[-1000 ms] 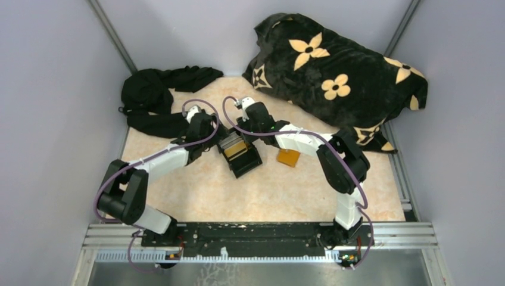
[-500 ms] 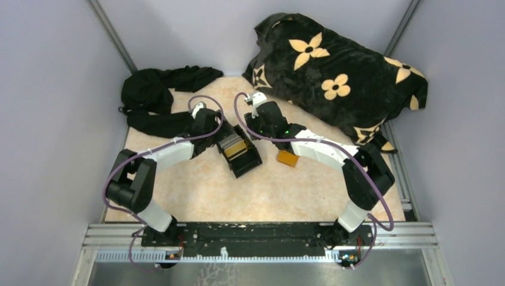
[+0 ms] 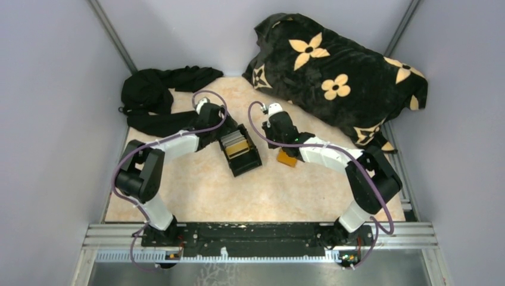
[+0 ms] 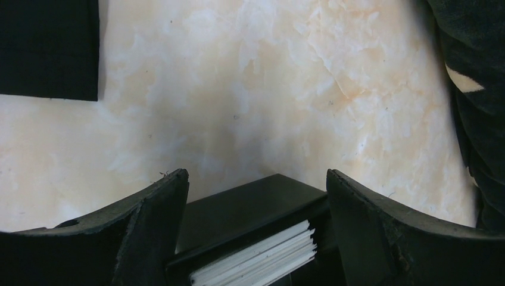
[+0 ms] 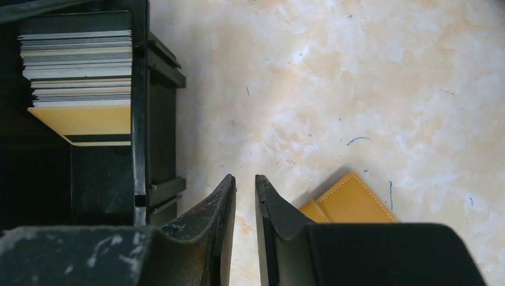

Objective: Take the credit cards out of the card holder

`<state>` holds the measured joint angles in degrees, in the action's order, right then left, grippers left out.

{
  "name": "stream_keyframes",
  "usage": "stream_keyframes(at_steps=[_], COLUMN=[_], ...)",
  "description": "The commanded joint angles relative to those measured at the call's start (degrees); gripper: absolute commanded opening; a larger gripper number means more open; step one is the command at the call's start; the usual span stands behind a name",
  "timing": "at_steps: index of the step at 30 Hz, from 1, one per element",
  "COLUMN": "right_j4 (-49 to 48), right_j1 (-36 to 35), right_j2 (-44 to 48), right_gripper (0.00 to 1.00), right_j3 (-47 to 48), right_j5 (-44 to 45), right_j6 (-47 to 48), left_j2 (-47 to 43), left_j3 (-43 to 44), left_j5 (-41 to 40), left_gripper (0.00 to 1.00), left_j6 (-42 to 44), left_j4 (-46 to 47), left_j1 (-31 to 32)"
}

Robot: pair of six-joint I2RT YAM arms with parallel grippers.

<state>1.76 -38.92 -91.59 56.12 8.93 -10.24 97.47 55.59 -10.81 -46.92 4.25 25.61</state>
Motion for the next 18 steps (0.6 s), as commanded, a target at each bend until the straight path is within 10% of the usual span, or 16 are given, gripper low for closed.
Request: stream_keyframes(at_steps=[1,18], right_j4=[-2.99,-7.4], right_j1=[-0.21,-2.54], right_j2=[3.02,2.43], right_gripper=[0.19,0.19], right_j3=[-1.17,-5.71], right_j5=[-1.12,-5.71], right_j6=[-0.24,-5.63], left_j2=[2.77,11.01], left_j3=[3.38,13.53], left_j5=[1.04,2.28], left_gripper=[0.91,0.91], left_j6=[-0.39,0.47], left_j4=[1.0,0.1], left_j1=[-0.15,-0.11])
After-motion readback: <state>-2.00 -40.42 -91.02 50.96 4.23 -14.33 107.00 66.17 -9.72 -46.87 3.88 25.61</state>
